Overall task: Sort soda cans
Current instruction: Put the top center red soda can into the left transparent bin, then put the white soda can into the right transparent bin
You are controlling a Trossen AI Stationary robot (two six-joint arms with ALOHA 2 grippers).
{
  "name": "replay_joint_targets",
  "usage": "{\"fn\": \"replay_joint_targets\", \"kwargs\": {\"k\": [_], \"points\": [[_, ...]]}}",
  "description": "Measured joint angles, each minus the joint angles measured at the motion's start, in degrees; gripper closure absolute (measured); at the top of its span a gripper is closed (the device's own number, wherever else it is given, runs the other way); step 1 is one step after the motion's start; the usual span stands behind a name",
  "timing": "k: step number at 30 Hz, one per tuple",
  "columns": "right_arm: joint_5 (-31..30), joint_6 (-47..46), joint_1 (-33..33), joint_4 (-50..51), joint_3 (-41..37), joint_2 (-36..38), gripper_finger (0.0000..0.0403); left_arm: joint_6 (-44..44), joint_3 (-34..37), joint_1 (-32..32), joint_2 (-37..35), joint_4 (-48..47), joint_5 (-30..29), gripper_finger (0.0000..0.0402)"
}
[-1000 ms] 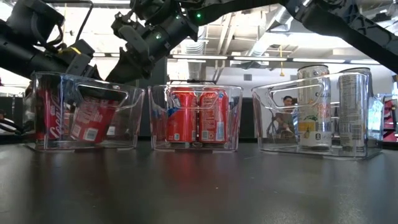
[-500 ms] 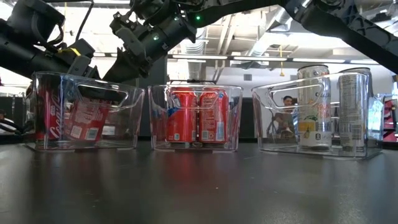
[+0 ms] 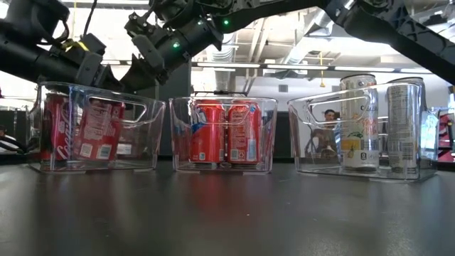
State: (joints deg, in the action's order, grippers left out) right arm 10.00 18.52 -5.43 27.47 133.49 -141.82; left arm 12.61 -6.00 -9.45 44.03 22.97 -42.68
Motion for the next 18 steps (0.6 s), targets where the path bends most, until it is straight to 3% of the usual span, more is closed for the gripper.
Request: {"fn": "replay_joint_targets", "kwargs": {"k": [18], "points": [[0.02, 4.53, 0.02, -3.82, 0.09, 0.11, 0.0403, -4.37, 0.07, -0.42, -10.34, -4.85, -0.18, 0.0031]]}}
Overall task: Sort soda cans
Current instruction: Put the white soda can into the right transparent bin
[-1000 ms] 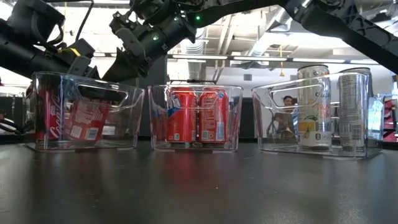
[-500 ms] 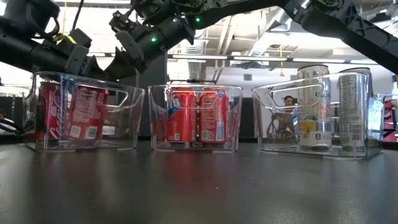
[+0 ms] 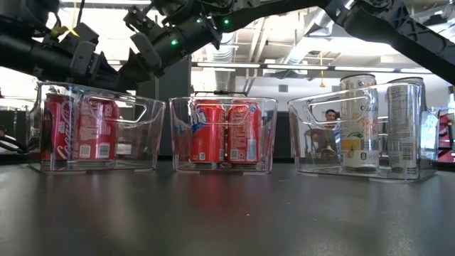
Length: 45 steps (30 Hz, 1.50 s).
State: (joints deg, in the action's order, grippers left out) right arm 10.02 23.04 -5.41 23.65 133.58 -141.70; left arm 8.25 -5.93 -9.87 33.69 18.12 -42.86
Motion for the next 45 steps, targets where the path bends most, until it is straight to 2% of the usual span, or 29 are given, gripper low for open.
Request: {"fn": "replay_joint_targets", "kwargs": {"k": [9, 14, 18, 24, 28, 32, 39, 42, 45], "points": [[-1.3, 3.06, 0.49, -0.01, 1.38, 1.28, 0.0403, -2.55, -0.05, 0.0, -2.78, 0.14, 0.14, 0.0031], [-1.31, 4.0, 0.55, 0.87, 1.53, 3.87, 0.0392, -3.09, -3.68, -0.02, -4.27, -6.2, 0.17, 0.0031], [-1.74, 3.92, 0.5, 2.73, 1.37, 6.55, 0.0359, -3.35, -7.64, 0.0, -4.44, -13.18, -0.87, 0.0031], [-4.25, 6.01, 0.42, 7.15, 1.29, 13.74, 0.0286, -8.09, -13.93, 0.11, -4.49, -15.24, -7.84, 0.0041], [-4.25, 7.39, -0.14, 11.8, 1.33, 18.67, 0.0241, -8.76, -18.09, 2.03, -4.5, -18.73, -12.22, 0.0078], [-4.26, 7.65, -2.0, 16.78, 1.33, 23.4, 0.0215, -4.42, -22.01, 5.46, -4.46, -24.06, -14.81, 0.0129], [-4.2, 6.06, -7.59, 22.85, 1.33, 30.21, 0.0204, 3.57, -27.79, 14.68, -0.66, -34.36, -12.45, 0.0218], [-4.17, 6.51, -10.38, 24.2, 1.33, 32.52, 0.0204, 3.99, -29.85, 18.77, 3.44, -35.31, -9.5, 0.0248], [-4.15, 7.24, -13.53, 25.07, 1.33, 34.83, 0.0204, 1.11, -32.6, 21.88, 7.43, -33.46, -9.46, 0.027]]}}
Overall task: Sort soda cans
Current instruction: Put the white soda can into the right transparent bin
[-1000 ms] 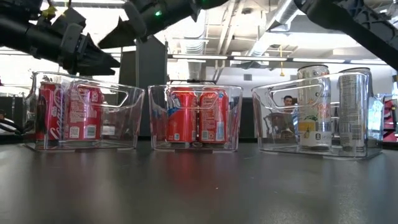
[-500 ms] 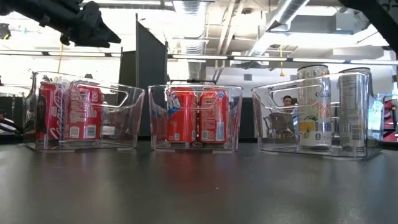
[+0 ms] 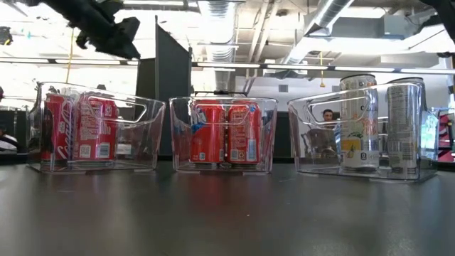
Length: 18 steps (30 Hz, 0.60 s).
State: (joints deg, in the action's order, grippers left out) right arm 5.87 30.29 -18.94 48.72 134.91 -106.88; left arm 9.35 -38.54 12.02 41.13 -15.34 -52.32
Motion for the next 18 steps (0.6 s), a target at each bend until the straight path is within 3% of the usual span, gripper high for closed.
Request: {"fn": "replay_joint_targets", "kwargs": {"k": [5, 8, 14, 18], "points": [[0.39, 0.06, -5.92, 2.52, 0.0, 3.63, 0.0204, -7.03, -6.0, 4.81, 6.4, 3.01, 0.0, 0.0279], [4.86, -0.12, -10.06, 4.01, 0.0, 4.73, 0.0204, -9.35, -9.17, 8.26, 9.88, 2.17, 0.03, 0.0265], [12.72, 0.05, -16.07, 2.67, -0.96, 4.51, 0.0204, -6.19, -15.69, 16.74, 15.39, -7.06, 7.02, 0.0193], [16.36, 2.35, -18.16, 0.35, -3.34, 4.4, 0.0204, 0.68, -23.21, 23.03, 18.67, -19.69, 12.62, 0.0133]]}}
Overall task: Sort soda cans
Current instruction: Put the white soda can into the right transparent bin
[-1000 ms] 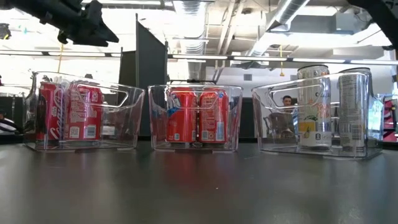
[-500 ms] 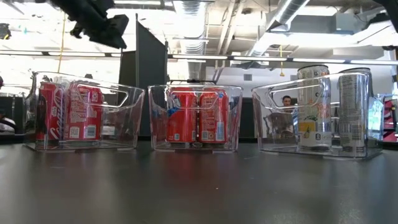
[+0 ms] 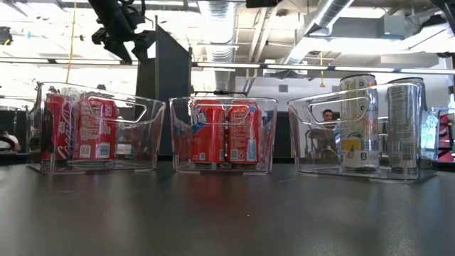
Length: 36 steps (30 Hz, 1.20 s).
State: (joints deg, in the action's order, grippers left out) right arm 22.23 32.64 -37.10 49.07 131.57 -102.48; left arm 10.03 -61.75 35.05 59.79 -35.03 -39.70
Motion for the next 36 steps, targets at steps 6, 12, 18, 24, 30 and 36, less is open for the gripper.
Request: {"fn": "replay_joint_targets", "kwargs": {"k": [6, 12, 18, 24, 30, 36], "points": [[5.03, 3.04, -2.57, -2.58, -2.92, -0.01, 0.0204, 6.39, -11.85, 8.61, 6.63, -17.56, 3.35, 0.0095], [10.96, 4.78, -5.26, -2.96, -4.37, 0.0, 0.0204, 7.45, -18.84, 17.02, 13.53, -22.67, 9.52, 0.0093], [14.15, 4.94, -7.93, -2.79, -4.37, 0.0, 0.0204, 8.24, -21.05, 23.52, 21.63, -25.26, 14.32, 0.0093], [17.55, 6.05, -10.31, -1.23, -4.69, 0.0, 0.0204, 8.47, -24.49, 25.36, 26.34, -30.05, 17.4, 0.0093], [18.5, 9.07, -10.9, -1.53, -6.77, -0.03, 0.0204, 8.97, -28.31, 26.73, 29.41, -35.57, 19.79, 0.0093], [21.23, 11.56, -10.92, -1.8, -8.63, -0.04, 0.0204, 9.73, -30.57, 28.01, 30.31, -37.86, 23.47, 0.0092]]}}
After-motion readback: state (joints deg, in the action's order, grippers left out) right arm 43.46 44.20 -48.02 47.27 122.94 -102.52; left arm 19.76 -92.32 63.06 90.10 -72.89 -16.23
